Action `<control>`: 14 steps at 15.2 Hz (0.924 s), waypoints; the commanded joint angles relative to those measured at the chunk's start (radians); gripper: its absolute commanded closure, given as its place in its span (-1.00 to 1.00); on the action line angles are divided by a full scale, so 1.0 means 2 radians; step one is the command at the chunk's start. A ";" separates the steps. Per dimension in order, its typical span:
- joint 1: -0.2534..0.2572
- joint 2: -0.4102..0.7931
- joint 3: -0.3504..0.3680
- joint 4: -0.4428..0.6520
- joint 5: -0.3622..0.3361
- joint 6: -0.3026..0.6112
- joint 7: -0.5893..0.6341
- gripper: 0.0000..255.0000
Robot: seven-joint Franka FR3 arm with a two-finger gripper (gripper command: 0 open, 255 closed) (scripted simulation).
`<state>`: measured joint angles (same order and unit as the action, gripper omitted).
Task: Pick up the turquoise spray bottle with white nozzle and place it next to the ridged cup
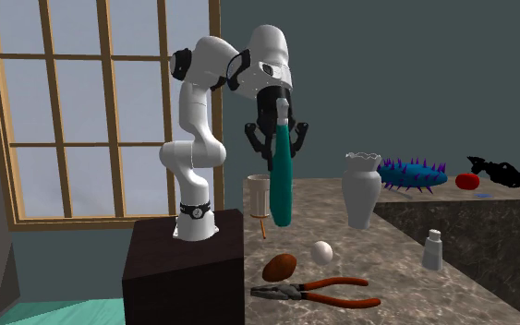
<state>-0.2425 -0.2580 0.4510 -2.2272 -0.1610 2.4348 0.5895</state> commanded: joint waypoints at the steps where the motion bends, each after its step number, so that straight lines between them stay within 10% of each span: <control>1: 0.001 -0.004 -0.002 0.011 0.005 -0.014 -0.005 1.00; 14: 0.005 -0.014 -0.011 0.087 0.022 -0.099 -0.030 1.00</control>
<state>-0.2320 -0.2890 0.4276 -2.0690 -0.1174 2.2514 0.5299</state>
